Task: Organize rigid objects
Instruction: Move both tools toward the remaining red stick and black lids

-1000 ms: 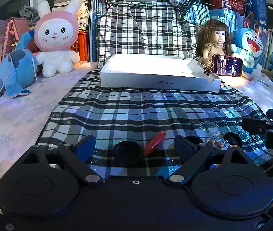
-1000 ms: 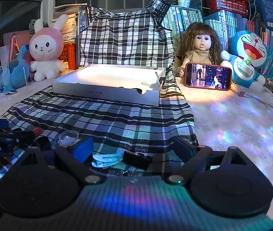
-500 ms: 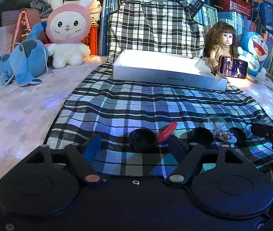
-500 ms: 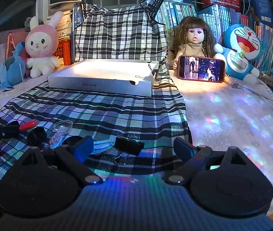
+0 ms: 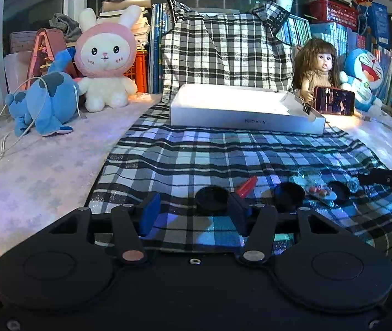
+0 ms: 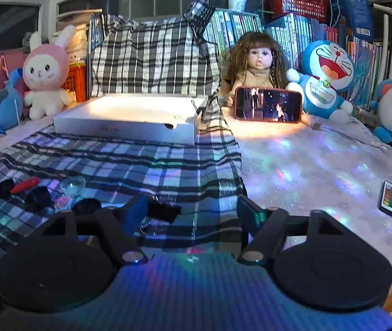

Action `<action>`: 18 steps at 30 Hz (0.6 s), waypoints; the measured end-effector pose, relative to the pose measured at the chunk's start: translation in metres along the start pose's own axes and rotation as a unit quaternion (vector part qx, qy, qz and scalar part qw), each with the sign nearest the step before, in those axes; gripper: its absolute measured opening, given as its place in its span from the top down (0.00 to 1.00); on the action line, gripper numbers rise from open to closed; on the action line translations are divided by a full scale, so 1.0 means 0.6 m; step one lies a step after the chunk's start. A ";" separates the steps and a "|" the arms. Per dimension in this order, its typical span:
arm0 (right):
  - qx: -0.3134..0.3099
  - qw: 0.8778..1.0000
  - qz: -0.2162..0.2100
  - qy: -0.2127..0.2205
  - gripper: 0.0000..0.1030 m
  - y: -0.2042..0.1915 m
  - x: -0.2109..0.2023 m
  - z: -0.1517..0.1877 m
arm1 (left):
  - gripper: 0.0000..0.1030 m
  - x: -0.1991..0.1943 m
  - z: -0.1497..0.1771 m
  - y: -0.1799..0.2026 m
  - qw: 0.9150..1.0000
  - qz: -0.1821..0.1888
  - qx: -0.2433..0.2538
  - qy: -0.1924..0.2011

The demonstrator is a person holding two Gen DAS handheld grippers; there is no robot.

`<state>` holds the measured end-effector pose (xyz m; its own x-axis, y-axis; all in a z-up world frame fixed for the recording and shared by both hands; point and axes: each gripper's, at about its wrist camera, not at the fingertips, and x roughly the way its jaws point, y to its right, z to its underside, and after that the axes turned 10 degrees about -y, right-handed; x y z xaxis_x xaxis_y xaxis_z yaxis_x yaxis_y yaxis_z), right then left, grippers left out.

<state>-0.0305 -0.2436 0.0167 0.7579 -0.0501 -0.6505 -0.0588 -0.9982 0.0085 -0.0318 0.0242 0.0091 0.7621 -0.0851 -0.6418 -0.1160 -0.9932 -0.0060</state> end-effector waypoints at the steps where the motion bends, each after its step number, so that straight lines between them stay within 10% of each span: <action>1: -0.002 1.000 0.001 -0.004 0.29 -0.001 0.001 0.001 | 0.50 0.002 0.002 0.002 1.000 -0.001 0.004 -0.003; 9: -0.015 1.000 -0.002 -0.015 0.54 -0.019 0.011 0.005 | 0.55 0.025 0.004 0.011 1.000 -0.014 0.000 -0.009; 18: -0.001 1.000 -0.023 -0.018 0.56 -0.031 0.021 -0.006 | 0.57 0.042 -0.007 0.006 1.000 -0.013 -0.016 -0.005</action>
<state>-0.0174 -0.2258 0.0108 0.7357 -0.0022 -0.6773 -0.0229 -0.9995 -0.0215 -0.0102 0.0183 -0.0039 0.7578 -0.0584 -0.6499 -0.0760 -0.9971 0.0010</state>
